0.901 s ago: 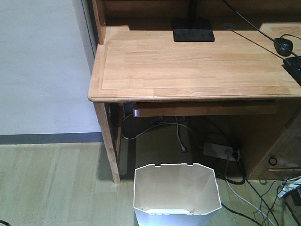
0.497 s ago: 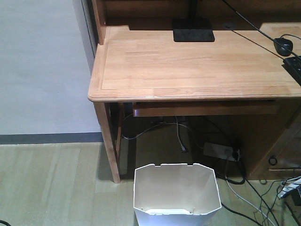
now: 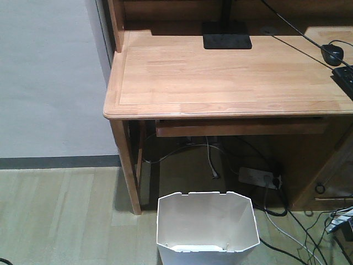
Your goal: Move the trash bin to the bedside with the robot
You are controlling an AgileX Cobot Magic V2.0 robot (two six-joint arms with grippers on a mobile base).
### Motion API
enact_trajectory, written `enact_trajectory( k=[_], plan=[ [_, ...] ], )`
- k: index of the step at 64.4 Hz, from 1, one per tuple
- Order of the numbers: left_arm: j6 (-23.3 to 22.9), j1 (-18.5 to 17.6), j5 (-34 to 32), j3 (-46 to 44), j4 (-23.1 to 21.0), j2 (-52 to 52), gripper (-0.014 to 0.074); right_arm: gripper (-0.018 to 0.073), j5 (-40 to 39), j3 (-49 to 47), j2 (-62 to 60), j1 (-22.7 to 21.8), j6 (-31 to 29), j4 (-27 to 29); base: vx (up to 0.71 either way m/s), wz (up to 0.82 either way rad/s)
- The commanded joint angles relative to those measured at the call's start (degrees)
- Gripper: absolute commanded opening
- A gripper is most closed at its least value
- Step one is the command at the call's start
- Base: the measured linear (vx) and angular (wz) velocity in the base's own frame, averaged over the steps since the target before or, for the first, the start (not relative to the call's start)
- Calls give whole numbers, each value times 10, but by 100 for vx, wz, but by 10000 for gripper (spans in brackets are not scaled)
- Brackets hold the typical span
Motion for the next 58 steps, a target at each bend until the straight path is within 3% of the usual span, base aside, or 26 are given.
enact_trajectory(
  k=[1, 26, 58],
  plan=[
    [-8, -4, -43, 7, -5, -9, -6, -8, -48, 0, -6, 1, -1, 0, 0, 0],
    [-8, -4, -43, 7, -5, -9, -6, -8, -75, -52, 20, 1, -12, 0, 0, 0],
    [-8, -4, -43, 7, -5, -9, -6, -8, -9, -222, 350, 1, -37, 0, 0, 0]
  ],
)
